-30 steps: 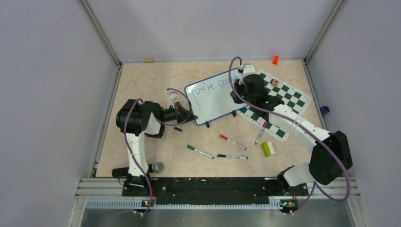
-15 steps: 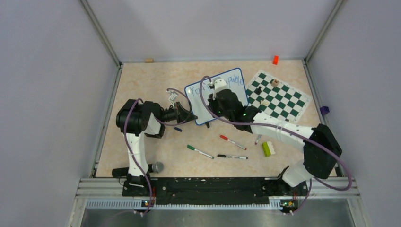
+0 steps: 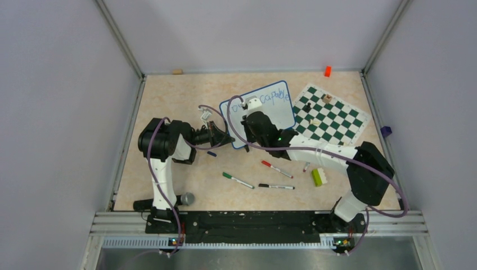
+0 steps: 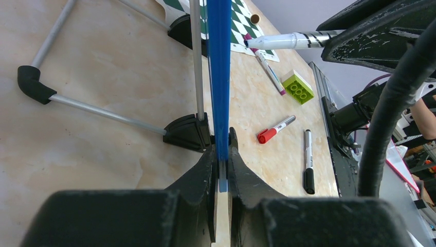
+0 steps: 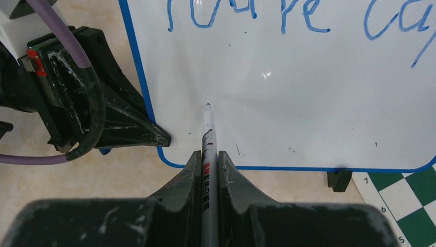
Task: Write a sentence on the whiteboard
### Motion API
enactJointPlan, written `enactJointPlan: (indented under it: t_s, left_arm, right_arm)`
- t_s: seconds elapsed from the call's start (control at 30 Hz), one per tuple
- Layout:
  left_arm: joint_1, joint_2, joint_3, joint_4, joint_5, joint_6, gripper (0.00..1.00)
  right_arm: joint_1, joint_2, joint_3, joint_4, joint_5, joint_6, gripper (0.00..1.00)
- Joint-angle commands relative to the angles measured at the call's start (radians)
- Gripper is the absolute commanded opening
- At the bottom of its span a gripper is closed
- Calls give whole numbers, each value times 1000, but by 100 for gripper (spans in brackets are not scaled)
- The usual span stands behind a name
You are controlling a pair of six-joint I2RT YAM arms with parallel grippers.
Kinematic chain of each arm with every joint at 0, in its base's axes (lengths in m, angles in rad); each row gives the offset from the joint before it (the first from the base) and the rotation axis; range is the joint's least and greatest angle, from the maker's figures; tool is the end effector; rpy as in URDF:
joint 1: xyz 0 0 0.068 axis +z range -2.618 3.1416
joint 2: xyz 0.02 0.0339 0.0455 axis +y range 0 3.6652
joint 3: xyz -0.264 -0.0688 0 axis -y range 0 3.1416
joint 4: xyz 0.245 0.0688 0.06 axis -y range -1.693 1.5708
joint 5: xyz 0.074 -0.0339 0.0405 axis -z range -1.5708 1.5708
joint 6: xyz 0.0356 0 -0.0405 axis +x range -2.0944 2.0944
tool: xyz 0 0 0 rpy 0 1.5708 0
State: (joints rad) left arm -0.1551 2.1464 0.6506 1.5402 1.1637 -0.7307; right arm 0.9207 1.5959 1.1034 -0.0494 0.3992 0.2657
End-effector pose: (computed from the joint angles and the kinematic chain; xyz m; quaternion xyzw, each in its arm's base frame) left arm 0.3209 -0.0833 0.0991 0.2169 0.6665 -0.6020 0.3827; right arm 0.2303 0.2801 0.2594 -0.1821 0.8393 0.1265 0.4964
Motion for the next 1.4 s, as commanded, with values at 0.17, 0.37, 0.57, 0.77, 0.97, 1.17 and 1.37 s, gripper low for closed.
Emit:
enactJointPlan:
  t_s: [0.17, 0.37, 0.57, 0.77, 0.97, 1.17, 1.37]
  left_arm:
    - [2, -19, 9, 80, 51, 12, 7]
    - [3, -19, 8, 80, 51, 10, 7]
    - [3, -21, 7, 80, 51, 12, 7]
    - [3, -20, 6, 80, 51, 12, 7]
    - [2, -20, 6, 79, 52, 12, 6]
    - [3, -22, 6, 80, 51, 14, 6]
    - [5, -23, 4, 80, 50, 13, 6]
  right_arm:
    - [13, 53, 88, 15, 27, -2, 0]
    - [12, 71, 114, 8, 40, -14, 0]
    - [12, 122, 158, -13, 71, -15, 0]
    - [12, 154, 192, -40, 13, -24, 0]
    - [13, 150, 176, -71, -40, -36, 0]
    - [12, 139, 156, -102, 28, -36, 0]
    - [12, 141, 161, -135, 71, -37, 0]
